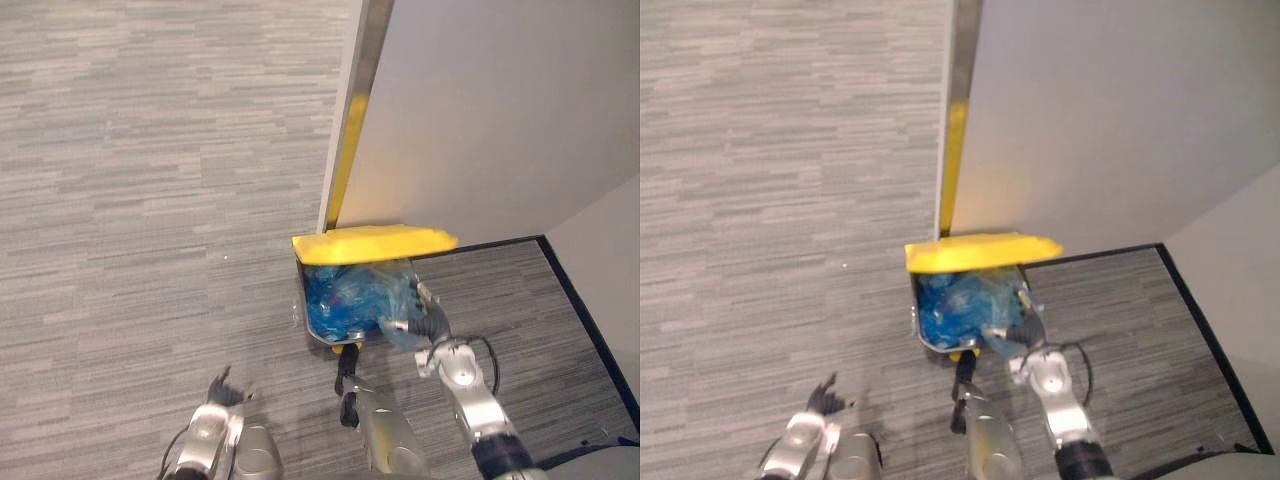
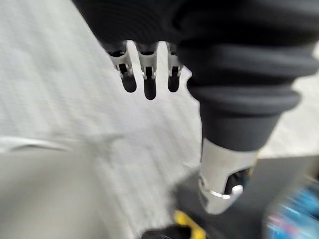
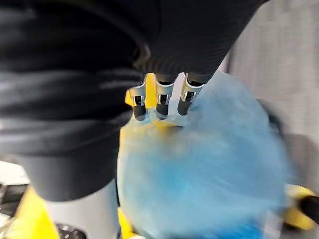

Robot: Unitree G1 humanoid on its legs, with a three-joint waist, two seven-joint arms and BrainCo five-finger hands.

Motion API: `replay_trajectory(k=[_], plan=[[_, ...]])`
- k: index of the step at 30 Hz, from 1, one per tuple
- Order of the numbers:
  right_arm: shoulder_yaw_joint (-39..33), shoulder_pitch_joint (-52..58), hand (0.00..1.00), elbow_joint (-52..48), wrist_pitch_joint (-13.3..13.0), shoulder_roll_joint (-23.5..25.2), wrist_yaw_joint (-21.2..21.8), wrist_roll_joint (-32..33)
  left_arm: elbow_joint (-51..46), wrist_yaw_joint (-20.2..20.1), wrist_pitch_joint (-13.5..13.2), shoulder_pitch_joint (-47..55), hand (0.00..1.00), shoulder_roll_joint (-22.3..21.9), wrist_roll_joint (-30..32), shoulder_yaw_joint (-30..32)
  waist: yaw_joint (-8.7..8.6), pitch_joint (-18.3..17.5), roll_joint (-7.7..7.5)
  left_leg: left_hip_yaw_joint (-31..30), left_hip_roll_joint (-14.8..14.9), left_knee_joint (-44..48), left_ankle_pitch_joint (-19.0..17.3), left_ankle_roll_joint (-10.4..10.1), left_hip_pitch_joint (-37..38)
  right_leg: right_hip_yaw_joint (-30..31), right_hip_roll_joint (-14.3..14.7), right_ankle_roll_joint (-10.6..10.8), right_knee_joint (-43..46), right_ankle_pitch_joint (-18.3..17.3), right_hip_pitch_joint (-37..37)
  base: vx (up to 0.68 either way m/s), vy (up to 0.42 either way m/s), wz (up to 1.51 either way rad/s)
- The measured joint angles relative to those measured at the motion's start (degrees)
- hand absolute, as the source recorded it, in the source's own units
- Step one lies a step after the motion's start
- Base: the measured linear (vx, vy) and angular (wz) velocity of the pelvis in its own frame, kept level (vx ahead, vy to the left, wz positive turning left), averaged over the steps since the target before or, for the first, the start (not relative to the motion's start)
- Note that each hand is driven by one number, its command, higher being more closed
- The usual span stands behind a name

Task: Gather rubbish on tea table into small bin, then transfer packed bag to large trash can.

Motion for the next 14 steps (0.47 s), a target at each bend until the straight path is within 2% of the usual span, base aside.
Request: replay_trajectory(k=[1,2,3,4,5,6,7,8,9,10,11,13,14], plan=[[0.0,0.8,0.00,1.5,0.0,0.5,0.2,-0.5,1.0,0.0,0.0,0.3,0.00,0.1,0.4,0.0,-0.10,-0.3,0.73,1.3,0.6,-1.3,1.0,-0.3,0.2,-0.1,-0.3,-2.2,5.9,-1.3,-2.1,-0.11,0.007,-0.21],[0.0,1.5,0.00,4.7,-0.3,1.5,0.5,-1.0,2.2,0.0,0.0,0.9,0.00,0.4,0.9,0.1,-0.62,-1.1,-0.21,1.7,0.5,-1.8,1.3,-0.3,0.3,1.2,-1.1,-6.8,18.8,-3.2,-4.7,-0.07,-0.033,-0.12],[-0.1,2.9,0.00,9.3,-0.3,2.7,0.5,-1.1,2.9,0.0,0.2,1.3,0.00,0.8,0.9,0.6,-0.82,-2.1,-1.27,1.7,0.3,-1.5,1.3,-0.4,0.6,1.9,-1.7,-7.7,29.0,-6.6,-3.7,-0.04,-0.051,-0.07],[-0.1,3.7,0.00,12.4,-0.3,3.7,0.5,-1.1,2.9,-0.1,0.4,1.7,0.00,1.2,0.9,0.8,-0.78,-3.0,-2.21,1.7,0.0,-0.9,1.2,-0.5,0.4,2.8,-1.8,-7.3,29.5,-10.5,-2.3,0.00,-0.066,-0.07],[-0.1,4.4,0.00,15.0,-0.3,4.4,0.5,-1.3,3.0,-0.2,0.6,1.6,0.00,1.4,0.8,1.4,-0.71,-3.7,-3.16,2.1,-0.8,-0.7,1.0,-0.7,0.3,2.9,-1.5,-7.2,27.9,-10.8,-2.2,-0.01,-0.051,-0.29],[-0.2,4.0,0.00,18.6,-0.4,4.7,0.4,-1.9,3.2,-0.2,0.7,1.4,0.00,0.9,0.8,2.1,-0.41,-4.1,-2.72,2.5,-0.5,-1.9,1.4,-0.4,0.3,3.1,0.1,-7.3,23.3,-10.5,-0.7,-0.06,-0.046,-0.53],[-1.8,2.6,0.00,21.8,-0.6,5.2,0.4,-2.3,3.7,-0.1,0.6,1.6,0.00,-0.5,0.8,2.4,0.09,-4.8,-0.80,4.7,1.3,-4.5,3.3,-0.9,0.6,3.7,1.7,-7.7,20.0,-11.4,0.7,-0.06,-0.062,-0.50],[-2.9,2.1,0.00,23.2,-0.7,5.4,0.2,-2.4,3.9,-0.1,0.7,1.6,0.00,-0.7,0.8,3.2,-0.48,-5.1,-1.25,5.0,0.5,-5.4,4.0,-0.9,1.1,3.4,0.8,-9.1,24.0,-13.9,1.3,-0.06,-0.074,-0.38],[-4.0,1.7,0.00,26.5,-0.8,5.2,-0.4,-3.0,4.4,-0.1,0.6,1.5,0.00,-0.6,0.8,3.3,-0.54,-5.4,-1.56,5.5,-0.9,-7.2,4.8,-0.9,2.2,4.3,0.8,-9.5,20.6,-17.0,3.9,-0.08,-0.062,-0.23],[-5.0,0.3,0.00,29.8,-0.6,4.7,-1.0,-3.1,4.8,0.0,0.6,1.0,0.00,-1.6,0.7,3.4,-0.32,-5.8,0.43,5.7,-0.2,-8.8,5.9,-0.8,2.5,4.6,2.4,-10.0,16.8,-14.1,5.3,-0.11,-0.023,-0.23],[-5.2,0.1,0.00,31.3,-0.5,4.1,-1.4,-3.1,5.2,0.0,0.4,1.0,0.00,-2.6,0.6,3.4,-0.29,-6.8,1.58,5.8,-0.1,-10.4,6.7,-0.3,2.2,4.7,3.1,-10.0,14.2,-12.4,5.4,-0.10,0.012,-0.22],[-6.9,-0.9,0.00,34.5,0.1,3.2,-1.9,-3.0,5.9,0.0,-0.2,0.5,0.00,-3.8,0.1,3.3,-0.32,-7.8,3.14,6.4,-0.8,-14.7,8.9,0.4,2.3,5.4,3.9,-9.5,9.6,-9.7,5.5,-0.05,0.035,-0.13],[-7.4,-1.0,0.00,35.0,0.3,3.0,-2.1,-3.0,6.5,0.0,-0.2,0.2,0.00,-3.9,-0.5,3.2,-0.32,-8.0,3.38,6.5,-1.0,-15.7,9.6,0.4,2.3,5.5,4.1,-9.5,8.3,-8.8,5.5,-0.04,0.020,-0.04]])
